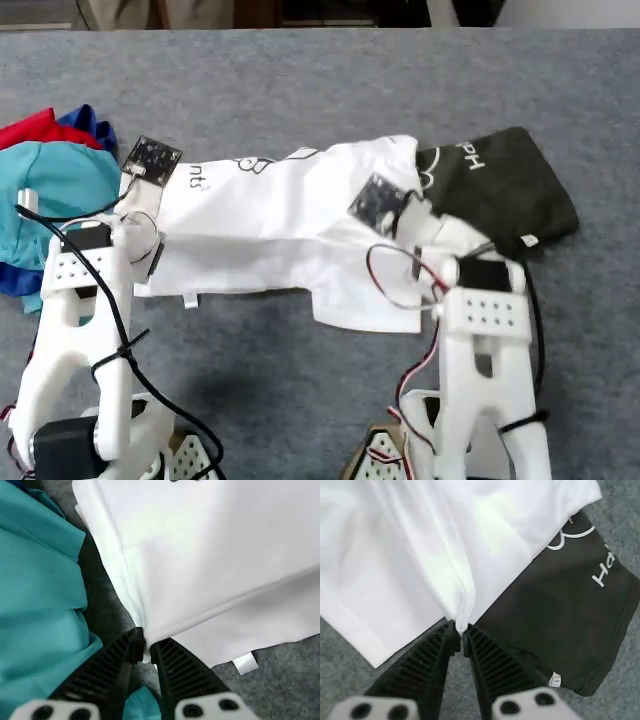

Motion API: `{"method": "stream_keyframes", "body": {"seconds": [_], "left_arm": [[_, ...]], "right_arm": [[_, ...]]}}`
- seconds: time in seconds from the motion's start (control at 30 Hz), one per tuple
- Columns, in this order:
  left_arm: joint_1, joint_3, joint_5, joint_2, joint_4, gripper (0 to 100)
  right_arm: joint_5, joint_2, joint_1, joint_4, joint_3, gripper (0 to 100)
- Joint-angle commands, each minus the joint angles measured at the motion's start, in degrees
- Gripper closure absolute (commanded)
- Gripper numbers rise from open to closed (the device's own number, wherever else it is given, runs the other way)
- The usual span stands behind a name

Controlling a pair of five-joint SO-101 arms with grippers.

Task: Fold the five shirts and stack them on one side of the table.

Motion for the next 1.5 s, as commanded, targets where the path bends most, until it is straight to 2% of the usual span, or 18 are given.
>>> {"method": "stream_keyframes", "body": {"seconds": [0.0, 0.1, 0.17, 0.3, 0.53, 1.1, 1.37, 1.47], "left_arm": [[0.7, -0.4, -0.3, 0.7, -1.1, 98], [0.2, -0.4, -0.2, 1.5, -0.3, 98], [0.6, -0.6, -0.4, 1.3, 3.0, 98], [0.4, -0.4, -3.4, 0.0, 5.3, 98], [0.8, 0.0, -3.5, -3.6, 9.5, 98], [0.6, 4.5, -3.5, -5.1, 9.3, 98], [-1.5, 7.6, -3.6, -5.1, 1.5, 98], [-1.6, 8.2, -3.3, -5.1, 1.3, 98]], "right_arm": [[1.6, -2.7, 1.4, -1.1, 2.7, 99.7], [4.0, -3.7, 1.3, -0.1, 4.6, 99.7], [4.8, -4.8, 1.5, 0.1, 5.8, 99.7], [5.6, -8.0, 1.6, 1.1, 8.0, 99.7], [7.0, -16.0, 0.2, 5.5, 11.4, 99.7], [7.9, -21.3, 0.4, 8.0, 17.1, 99.7], [8.0, -21.3, 0.2, 7.8, 18.4, 99.6], [7.9, -21.3, 0.2, 7.9, 18.1, 97.4]]}}
